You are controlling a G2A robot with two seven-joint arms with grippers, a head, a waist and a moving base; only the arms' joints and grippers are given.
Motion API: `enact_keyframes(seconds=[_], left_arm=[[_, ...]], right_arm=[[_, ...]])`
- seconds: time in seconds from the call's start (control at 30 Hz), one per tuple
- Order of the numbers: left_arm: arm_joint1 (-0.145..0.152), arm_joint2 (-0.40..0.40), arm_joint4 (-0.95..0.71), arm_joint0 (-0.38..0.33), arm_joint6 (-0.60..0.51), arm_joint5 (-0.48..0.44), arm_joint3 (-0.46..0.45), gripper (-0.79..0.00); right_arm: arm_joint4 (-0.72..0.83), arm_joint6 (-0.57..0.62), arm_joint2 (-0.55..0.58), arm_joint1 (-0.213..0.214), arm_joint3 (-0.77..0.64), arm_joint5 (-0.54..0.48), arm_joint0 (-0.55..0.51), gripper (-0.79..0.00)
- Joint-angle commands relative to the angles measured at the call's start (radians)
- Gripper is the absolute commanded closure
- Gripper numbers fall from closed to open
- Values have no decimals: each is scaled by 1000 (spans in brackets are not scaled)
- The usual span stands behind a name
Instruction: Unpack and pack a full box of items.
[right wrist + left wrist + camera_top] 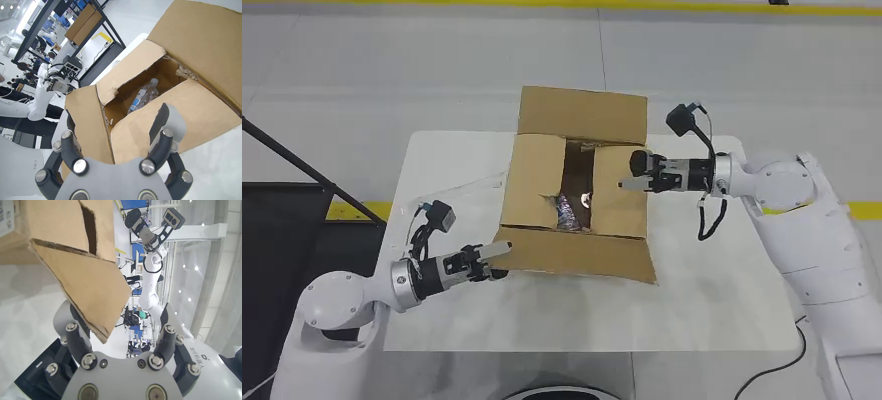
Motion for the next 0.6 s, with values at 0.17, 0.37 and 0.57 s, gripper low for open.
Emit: enact_keyframes(seconds=[0.17,0.37,0.57], left_arm=[[7,22,-4,-37,57,-8,-16,-785],[12,54,-12,-90,115,1,-15,-785],[13,92,17,-143,223,25,-3,-785]], right_arm=[[-1,0,-1,0,1,0,0,-785],[15,-58,11,-1,8,30,-13,-785],[56,-253,30,-16,107,141,7,-785]])
